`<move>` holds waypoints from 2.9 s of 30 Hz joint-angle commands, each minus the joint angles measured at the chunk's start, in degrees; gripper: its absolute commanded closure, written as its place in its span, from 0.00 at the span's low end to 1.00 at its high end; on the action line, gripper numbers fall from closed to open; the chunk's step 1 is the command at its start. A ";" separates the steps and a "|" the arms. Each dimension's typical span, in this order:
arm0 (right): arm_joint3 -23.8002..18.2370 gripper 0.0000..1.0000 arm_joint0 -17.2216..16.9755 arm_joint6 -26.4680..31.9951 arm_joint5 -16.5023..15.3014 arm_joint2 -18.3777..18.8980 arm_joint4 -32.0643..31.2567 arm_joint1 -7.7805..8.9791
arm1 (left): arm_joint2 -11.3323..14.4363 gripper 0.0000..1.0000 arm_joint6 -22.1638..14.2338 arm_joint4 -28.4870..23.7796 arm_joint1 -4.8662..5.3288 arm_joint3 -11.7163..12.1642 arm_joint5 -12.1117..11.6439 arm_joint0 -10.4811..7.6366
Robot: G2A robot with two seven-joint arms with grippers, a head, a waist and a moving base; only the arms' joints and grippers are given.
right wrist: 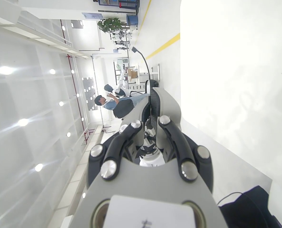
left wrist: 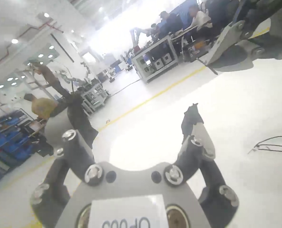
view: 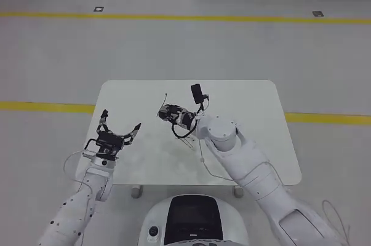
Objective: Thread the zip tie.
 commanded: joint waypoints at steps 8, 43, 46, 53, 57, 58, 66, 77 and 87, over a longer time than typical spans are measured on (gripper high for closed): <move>4.79 1.00 3.12 -0.74 -0.01 -3.38 1.84 -1.08 | 18.07 0.00 3.23 0.00 12.70 5.84 4.34 -12.68; 6.08 1.00 2.88 -10.81 -0.30 -6.66 3.80 -3.49 | 31.16 0.00 -3.47 0.00 16.17 5.43 4.34 -23.82; 5.36 1.00 2.21 -11.07 -0.42 -6.64 2.72 -3.46 | 31.95 0.00 -4.10 0.00 16.21 5.67 4.34 -24.77; 5.54 1.00 1.98 -12.92 -0.01 -7.35 1.25 -3.96 | 34.12 0.00 -5.70 0.00 16.11 6.20 4.34 -27.05; 5.33 1.00 1.61 -13.90 -0.01 -7.42 0.41 -4.11 | 36.79 0.13 -6.56 0.00 16.41 7.03 4.34 -29.37; 5.23 1.00 1.47 -14.28 -0.01 -7.40 0.05 -4.12 | 37.37 0.18 -6.82 0.00 16.49 7.12 4.34 -29.85; 4.55 1.00 0.42 -15.21 -0.01 -6.78 -1.16 -4.12 | 39.99 0.64 -7.77 0.00 16.85 7.49 4.34 -31.92; 3.81 1.00 -0.46 -15.91 -0.01 -5.96 -1.17 -4.38 | 42.44 0.64 -8.38 0.00 17.04 7.81 4.34 -33.62; 6.36 1.00 0.66 -16.31 -0.01 -6.69 -0.61 -5.30 | 44.48 0.72 -8.64 0.00 17.02 7.94 4.34 -35.29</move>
